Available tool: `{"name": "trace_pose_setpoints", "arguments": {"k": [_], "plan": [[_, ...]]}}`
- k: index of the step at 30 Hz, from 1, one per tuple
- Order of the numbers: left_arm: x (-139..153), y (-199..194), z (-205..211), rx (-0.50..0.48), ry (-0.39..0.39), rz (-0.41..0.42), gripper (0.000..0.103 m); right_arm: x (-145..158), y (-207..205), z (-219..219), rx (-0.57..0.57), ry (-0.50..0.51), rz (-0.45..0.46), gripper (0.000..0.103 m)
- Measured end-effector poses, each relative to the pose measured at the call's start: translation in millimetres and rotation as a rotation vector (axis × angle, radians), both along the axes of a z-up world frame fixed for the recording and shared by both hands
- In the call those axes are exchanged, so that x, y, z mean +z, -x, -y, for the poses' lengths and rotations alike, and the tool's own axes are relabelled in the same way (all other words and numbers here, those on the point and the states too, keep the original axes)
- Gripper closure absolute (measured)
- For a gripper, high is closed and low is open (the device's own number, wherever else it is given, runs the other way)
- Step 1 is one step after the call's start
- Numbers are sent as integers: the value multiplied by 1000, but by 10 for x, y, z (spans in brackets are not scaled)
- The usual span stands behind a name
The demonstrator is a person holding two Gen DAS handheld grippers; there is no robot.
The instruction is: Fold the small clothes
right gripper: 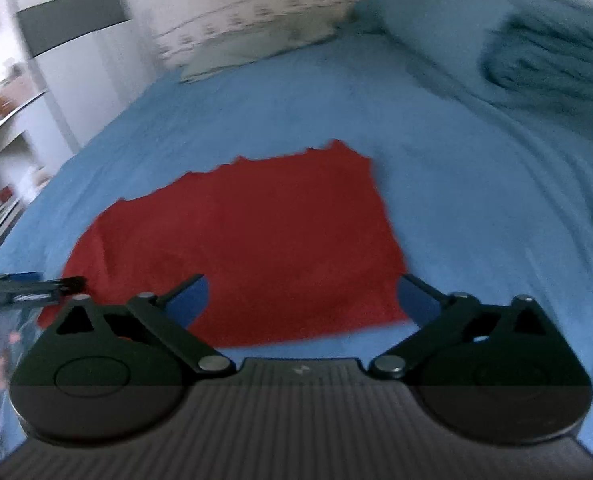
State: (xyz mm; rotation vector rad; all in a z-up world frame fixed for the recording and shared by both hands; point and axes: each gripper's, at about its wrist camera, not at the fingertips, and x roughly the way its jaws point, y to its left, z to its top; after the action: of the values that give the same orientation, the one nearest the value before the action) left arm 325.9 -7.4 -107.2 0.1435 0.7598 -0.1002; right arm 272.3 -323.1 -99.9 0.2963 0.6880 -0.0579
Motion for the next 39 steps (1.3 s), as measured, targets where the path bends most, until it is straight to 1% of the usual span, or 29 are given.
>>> {"name": "trace_pose_setpoints", "arguments": {"k": [2,4,6,9,12,15,16,17,20,21,22,24,26,28,29,31,33,34,36,37,39], "plan": [[5,118,115,4,73,-39,0,-109,111,-36,-43,-23,-11,0],[-29,215,190,19,150,-47,0,-289,183,-48,-97,-48,-11,0],[-77,261,278,34,179,-41,0,-496,171,-27,-141,-90,-26,0],[-154,176,409,28,202,-85,0,-715,157,62,-205,-167,-1,0],[-202,68,447,42,243,-106,0,-857,102,187,-281,-250,51,8],[-256,-105,498,59,252,-120,0,-946,10,260,-355,-303,103,20],[-258,-134,512,62,253,-118,0,-964,-29,278,-367,-310,112,26],[-267,-203,533,62,255,-116,1,-978,-72,290,-378,-307,116,28],[-283,-250,550,59,254,-111,2,-1025,-182,352,-417,-309,126,41],[-281,-275,570,58,246,-107,2,-1043,-211,378,-430,-311,129,48],[-284,-325,582,55,238,-103,2,-1057,-227,405,-441,-316,130,53],[-313,-442,616,58,212,-92,2,-1082,-240,452,-452,-341,132,56],[-361,-562,625,65,205,-92,2,-1060,-252,441,-436,-334,127,60],[-450,-686,629,80,201,-114,4,-1026,-271,418,-394,-325,113,74],[-509,-748,641,84,190,-135,4,-1007,-287,408,-377,-323,106,76],[-582,-808,680,76,148,-144,3,-924,-321,380,-356,-304,95,79],[-595,-838,716,62,120,-160,2,-781,-350,337,-326,-277,107,79],[-579,-859,707,59,118,-173,2,-690,-376,301,-308,-260,118,79],[-494,-882,621,50,158,-199,5,-479,-449,188,-261,-217,142,80],[-436,-878,546,40,185,-197,7,-353,-508,110,-235,-195,154,80],[-263,-803,328,22,226,-160,7,-67,-680,-108,-168,-165,180,80]]}}
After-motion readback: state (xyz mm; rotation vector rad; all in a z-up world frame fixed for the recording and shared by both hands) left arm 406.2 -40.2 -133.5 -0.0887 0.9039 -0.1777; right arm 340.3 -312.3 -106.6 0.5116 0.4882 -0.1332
